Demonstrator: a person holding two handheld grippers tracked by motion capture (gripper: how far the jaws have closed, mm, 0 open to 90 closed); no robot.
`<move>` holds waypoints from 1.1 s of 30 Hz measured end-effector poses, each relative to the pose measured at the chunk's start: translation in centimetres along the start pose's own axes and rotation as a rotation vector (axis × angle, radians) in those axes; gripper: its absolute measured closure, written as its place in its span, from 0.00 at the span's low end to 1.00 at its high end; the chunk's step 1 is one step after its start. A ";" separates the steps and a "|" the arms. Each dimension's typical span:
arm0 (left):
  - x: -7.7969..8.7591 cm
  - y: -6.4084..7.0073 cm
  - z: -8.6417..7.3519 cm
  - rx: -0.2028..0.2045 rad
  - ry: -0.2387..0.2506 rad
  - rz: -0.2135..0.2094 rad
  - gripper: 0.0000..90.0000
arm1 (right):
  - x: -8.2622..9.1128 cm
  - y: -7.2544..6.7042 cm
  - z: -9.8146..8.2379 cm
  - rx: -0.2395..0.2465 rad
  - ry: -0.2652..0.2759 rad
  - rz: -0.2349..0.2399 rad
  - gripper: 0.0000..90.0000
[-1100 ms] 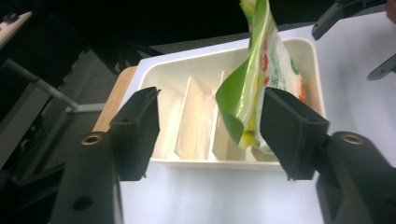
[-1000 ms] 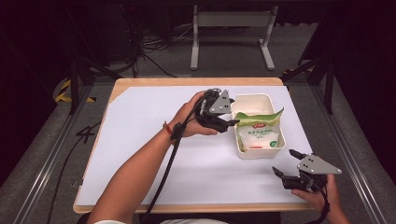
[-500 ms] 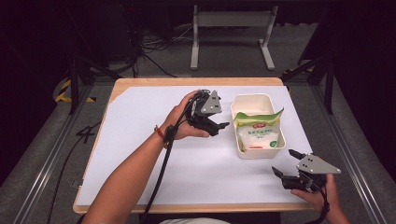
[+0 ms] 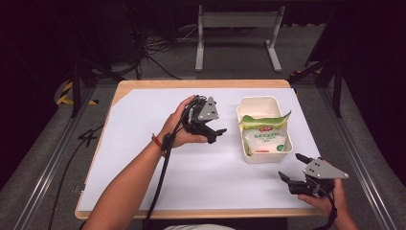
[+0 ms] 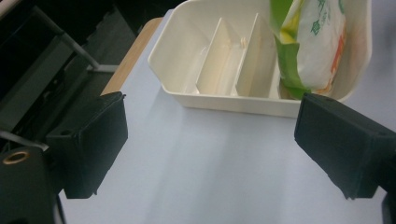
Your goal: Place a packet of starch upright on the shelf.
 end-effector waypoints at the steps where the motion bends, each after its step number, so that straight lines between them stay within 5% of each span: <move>1: 0.1 0.0 -0.2 -0.007 0.001 0.003 0.12 | 0.0 0.0 0.0 0.000 0.001 0.001 0.18; 15: 1.8 0.9 -3.1 -0.003 -0.046 0.054 0.11 | -0.1 -0.1 0.1 0.007 -0.003 0.005 0.18; 33: 3.6 2.6 -8.9 0.069 -0.119 0.088 0.11 | -0.3 -0.3 0.1 0.017 -0.012 0.003 0.18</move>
Point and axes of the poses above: each handheld gripper's, and its own axes: x roughly backward along the jaws, z roughly out of its top, y roughly to its right, the point moved 4 cm from there along -x, roughly forward along the jaws, and after that the axes turned 9 degrees about -x, right-handed, at the moved point
